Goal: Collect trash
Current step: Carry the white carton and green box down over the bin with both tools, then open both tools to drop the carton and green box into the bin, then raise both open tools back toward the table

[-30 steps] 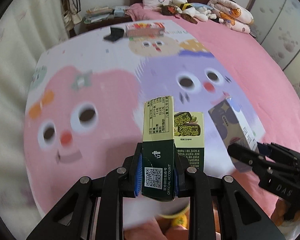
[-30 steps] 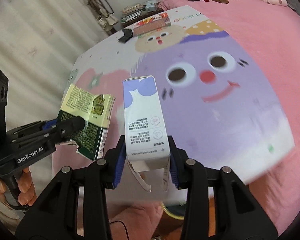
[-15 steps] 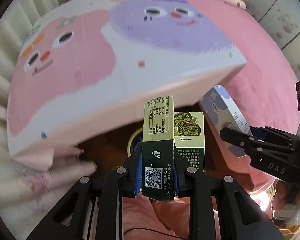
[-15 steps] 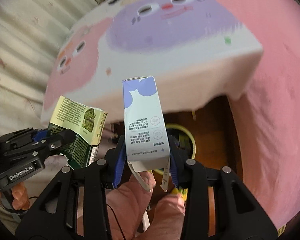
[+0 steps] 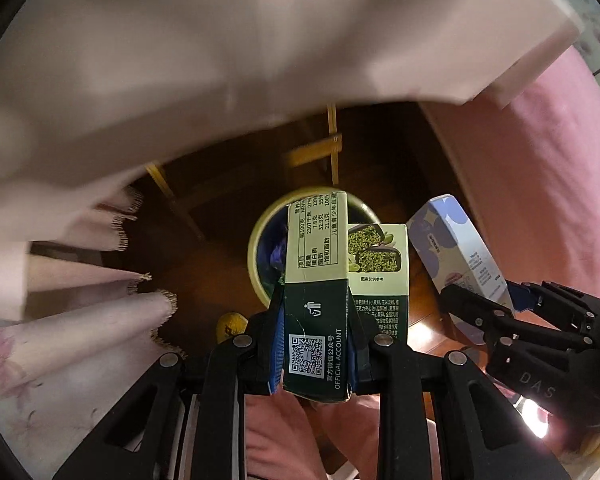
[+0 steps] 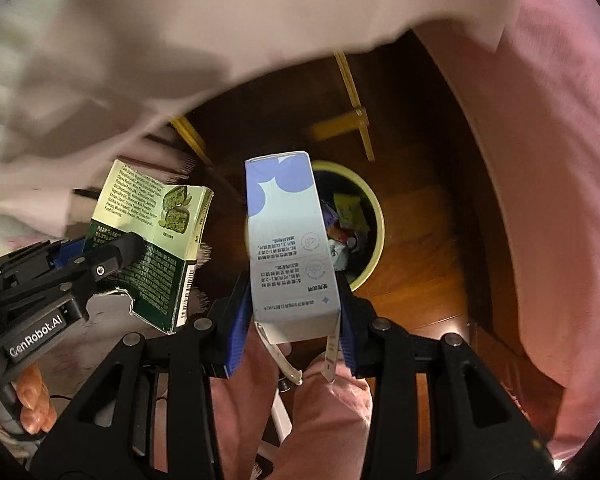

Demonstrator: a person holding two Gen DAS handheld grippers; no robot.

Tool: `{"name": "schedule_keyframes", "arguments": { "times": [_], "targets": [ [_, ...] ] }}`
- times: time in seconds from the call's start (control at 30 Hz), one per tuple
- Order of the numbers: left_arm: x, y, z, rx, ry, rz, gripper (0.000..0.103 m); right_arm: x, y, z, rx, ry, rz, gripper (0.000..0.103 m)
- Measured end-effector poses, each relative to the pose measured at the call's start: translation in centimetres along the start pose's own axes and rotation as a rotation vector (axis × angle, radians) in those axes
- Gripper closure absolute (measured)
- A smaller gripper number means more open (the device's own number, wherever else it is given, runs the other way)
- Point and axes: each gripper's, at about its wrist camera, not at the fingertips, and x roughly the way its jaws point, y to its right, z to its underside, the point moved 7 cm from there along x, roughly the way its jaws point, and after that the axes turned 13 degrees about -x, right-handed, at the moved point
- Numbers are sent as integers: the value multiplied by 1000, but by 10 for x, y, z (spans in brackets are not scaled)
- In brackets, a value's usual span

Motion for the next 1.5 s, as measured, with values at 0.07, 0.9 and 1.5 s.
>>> {"name": "schedule_keyframes", "arguments": {
  "times": [0.07, 0.9, 1.5],
  "targets": [
    [26, 2, 7, 6, -6, -9, 80, 28, 10, 9, 15, -14, 12, 68],
    [26, -56, -28, -83, 6, -6, 46, 97, 13, -18, 63, 10, 26, 44],
    [-187, -64, -49, -127, 159, 17, 35, -87, -51, -43, -46, 110, 13, 44]
  ]
}}
